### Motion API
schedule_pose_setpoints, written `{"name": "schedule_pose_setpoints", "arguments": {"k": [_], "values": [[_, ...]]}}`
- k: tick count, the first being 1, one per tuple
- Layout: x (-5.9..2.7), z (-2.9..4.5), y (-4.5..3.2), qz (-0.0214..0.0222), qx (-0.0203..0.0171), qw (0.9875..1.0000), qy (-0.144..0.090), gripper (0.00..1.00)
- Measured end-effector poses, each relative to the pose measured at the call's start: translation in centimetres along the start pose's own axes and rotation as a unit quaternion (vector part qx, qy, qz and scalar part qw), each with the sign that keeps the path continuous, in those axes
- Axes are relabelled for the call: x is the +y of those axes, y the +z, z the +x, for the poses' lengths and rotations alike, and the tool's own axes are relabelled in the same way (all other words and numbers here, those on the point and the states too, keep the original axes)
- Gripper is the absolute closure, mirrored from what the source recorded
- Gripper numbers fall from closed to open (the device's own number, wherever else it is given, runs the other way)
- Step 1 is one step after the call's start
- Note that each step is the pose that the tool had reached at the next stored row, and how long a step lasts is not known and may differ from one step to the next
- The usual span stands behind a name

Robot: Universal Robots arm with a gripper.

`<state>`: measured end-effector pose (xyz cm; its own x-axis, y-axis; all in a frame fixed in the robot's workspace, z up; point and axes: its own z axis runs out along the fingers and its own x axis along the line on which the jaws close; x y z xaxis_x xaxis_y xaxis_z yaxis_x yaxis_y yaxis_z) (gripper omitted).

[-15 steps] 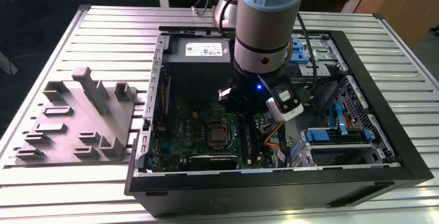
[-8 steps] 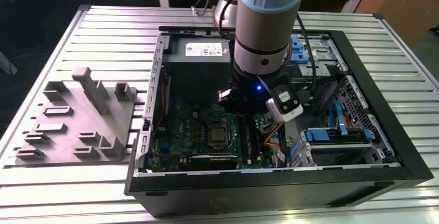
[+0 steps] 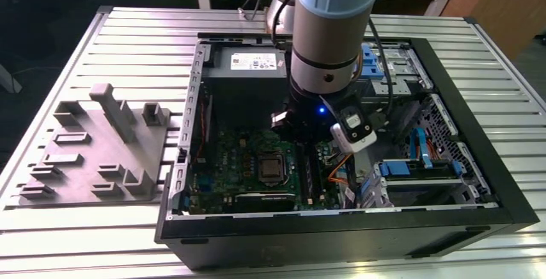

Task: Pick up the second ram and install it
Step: 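Insert the second ram into the second slot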

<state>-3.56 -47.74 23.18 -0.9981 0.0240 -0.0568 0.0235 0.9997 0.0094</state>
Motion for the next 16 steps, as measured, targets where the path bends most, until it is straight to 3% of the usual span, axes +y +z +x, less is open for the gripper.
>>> {"name": "schedule_pose_setpoints", "arguments": {"k": [12,15,16], "values": [[-0.10,0.03,0.08,-0.0008,-0.0005,1.0000,0.000,0.89],[-0.11,0.06,0.16,-0.0083,-0.0004,1.0000,0.000,0.89],[-0.10,0.06,0.16,-0.0089,-0.0004,1.0000,0.001,0.89]]}}
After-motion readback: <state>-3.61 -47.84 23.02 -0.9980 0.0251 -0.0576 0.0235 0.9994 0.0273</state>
